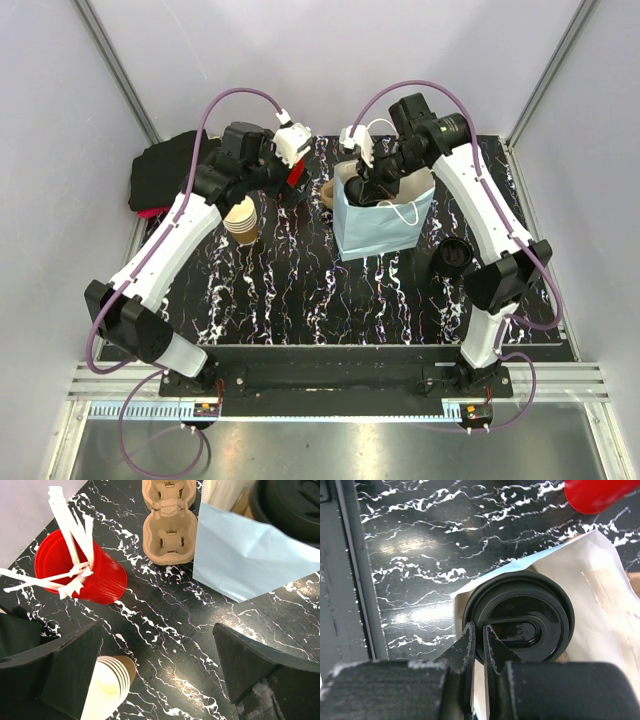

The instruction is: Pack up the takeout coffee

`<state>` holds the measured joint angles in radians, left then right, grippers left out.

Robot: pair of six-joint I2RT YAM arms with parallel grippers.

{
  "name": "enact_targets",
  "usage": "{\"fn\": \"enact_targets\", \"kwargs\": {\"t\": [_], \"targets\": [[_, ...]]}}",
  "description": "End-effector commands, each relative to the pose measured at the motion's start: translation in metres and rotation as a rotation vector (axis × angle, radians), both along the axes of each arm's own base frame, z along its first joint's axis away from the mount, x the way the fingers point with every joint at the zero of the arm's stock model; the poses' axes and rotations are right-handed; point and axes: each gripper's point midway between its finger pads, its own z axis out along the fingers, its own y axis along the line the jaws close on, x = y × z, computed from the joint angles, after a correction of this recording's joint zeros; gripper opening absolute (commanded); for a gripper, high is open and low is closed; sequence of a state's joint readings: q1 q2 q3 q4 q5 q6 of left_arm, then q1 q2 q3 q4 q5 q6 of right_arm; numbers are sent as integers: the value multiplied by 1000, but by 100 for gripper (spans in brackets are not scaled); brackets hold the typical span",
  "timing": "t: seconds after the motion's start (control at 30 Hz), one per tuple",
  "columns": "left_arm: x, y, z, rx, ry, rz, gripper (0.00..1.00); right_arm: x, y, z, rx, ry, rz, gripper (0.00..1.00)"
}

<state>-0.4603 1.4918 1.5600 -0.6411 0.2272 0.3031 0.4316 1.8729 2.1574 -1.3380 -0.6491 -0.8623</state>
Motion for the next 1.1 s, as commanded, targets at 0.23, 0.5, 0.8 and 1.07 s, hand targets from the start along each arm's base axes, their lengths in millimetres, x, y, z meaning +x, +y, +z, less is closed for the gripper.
{"fn": "enact_targets", "kwargs": {"t": [0.23, 0.5, 0.8, 1.07], "targets": [[4, -6, 26, -59, -56, -3, 99, -63, -25, 3, -145, 217, -69, 0], [18, -30, 52, -120, -128, -55, 99, -49, -17, 34, -66, 206, -193, 0], [47, -74, 56, -153, -186, -134, 99, -29, -44, 39, -109, 140, -356, 0], [66, -101, 50, -152, -193, -181, 99, -13, -87, 40, -81, 185, -516, 0]]}}
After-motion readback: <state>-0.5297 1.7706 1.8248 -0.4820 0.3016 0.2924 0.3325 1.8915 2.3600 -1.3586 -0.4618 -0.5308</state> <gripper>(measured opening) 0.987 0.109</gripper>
